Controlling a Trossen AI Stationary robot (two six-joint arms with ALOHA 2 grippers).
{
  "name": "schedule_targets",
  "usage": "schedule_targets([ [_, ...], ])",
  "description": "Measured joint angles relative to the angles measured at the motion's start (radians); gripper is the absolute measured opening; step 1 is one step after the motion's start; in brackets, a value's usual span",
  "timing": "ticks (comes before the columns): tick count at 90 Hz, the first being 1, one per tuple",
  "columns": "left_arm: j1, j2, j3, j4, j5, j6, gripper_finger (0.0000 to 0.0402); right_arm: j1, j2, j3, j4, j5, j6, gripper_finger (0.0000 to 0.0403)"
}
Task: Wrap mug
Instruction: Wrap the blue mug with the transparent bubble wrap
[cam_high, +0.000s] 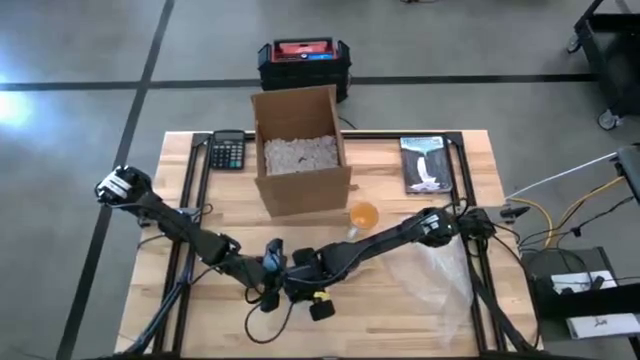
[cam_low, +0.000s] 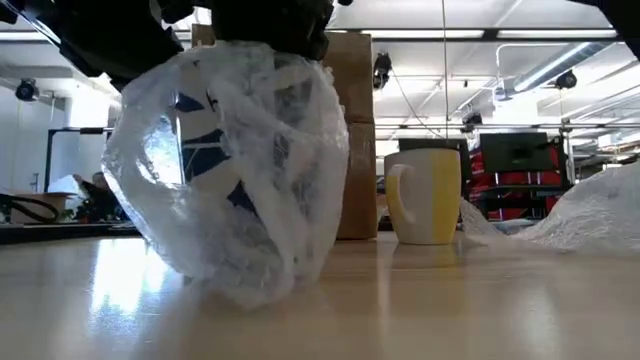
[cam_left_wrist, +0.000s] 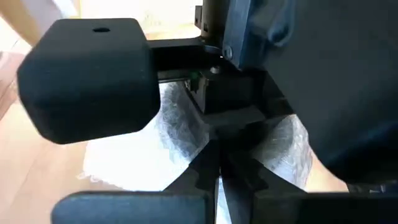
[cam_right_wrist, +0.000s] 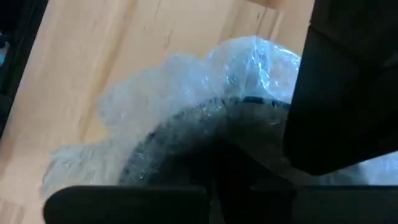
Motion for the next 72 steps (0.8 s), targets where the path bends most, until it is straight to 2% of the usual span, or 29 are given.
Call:
schedule_targets([
  [34, -0.001, 0.0, 0.0, 0.009, 0.002, 0.017, 0.0, 0.014, -0.161, 0.068, -0.085, -0.003, -0.015, 0.0],
  [72, -0.001, 0.0, 0.0, 0.013, 0.005, 0.016, 0.0, 0.011, -0.03, 0.028, -0.037, -0.01, -0.02, 0.0],
])
